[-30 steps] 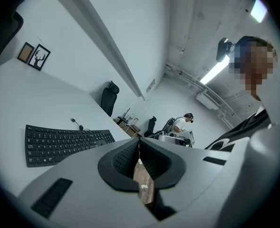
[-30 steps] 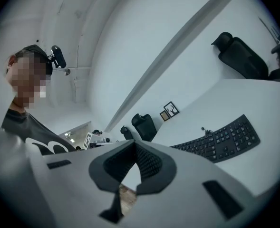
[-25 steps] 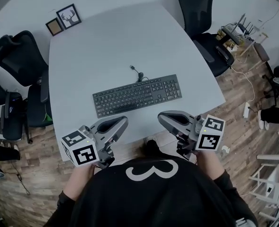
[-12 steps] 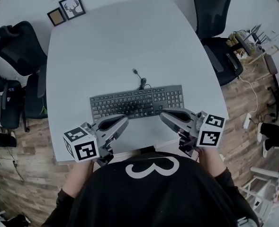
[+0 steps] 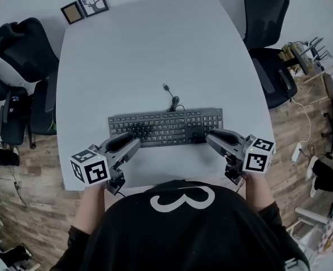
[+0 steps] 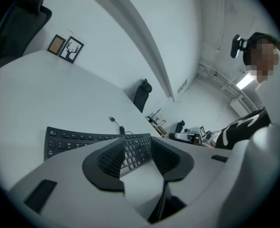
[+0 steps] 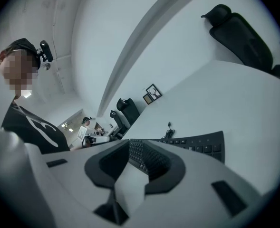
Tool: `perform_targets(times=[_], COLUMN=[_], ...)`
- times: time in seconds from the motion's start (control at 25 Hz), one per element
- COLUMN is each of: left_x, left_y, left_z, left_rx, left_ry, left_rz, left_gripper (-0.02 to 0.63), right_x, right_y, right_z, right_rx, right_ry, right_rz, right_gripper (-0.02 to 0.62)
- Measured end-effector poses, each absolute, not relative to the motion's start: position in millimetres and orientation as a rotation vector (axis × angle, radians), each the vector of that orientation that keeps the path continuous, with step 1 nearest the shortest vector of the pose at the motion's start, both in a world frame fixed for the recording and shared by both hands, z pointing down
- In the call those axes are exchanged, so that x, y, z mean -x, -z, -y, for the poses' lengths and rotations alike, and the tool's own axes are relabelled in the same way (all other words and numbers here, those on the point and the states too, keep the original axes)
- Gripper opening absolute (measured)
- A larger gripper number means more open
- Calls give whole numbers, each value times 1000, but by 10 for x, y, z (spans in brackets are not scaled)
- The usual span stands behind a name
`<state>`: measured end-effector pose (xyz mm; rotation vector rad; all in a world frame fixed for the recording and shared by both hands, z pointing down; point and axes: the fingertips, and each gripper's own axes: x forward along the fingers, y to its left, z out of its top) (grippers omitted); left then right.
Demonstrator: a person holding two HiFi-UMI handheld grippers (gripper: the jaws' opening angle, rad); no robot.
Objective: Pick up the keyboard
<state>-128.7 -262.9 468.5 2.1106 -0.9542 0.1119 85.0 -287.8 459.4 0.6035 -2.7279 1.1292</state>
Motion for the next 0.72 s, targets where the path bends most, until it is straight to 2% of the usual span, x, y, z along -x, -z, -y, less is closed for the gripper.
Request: perform_targets(times=[0.16, 0.4, 0.72], left_x=[1658, 2047, 2368], left_y=[-4866, -5096, -5423], left_z=[2756, 2861, 3002], left_rx=[-2040, -1989, -1882], left_ry=[-121, -169, -249], left_rz=[1108, 1241, 1324], left_gripper=[216, 296, 316], right_x=[-1075, -1302, -1513], right_y=[-4770, -4938, -5247], right_z=[3051, 3336, 3572], right_rx=[-667, -767, -831], right_ry=[-1125, -1108, -1100], right_rz=[2673, 2614, 2518], right_gripper=[155, 213, 278])
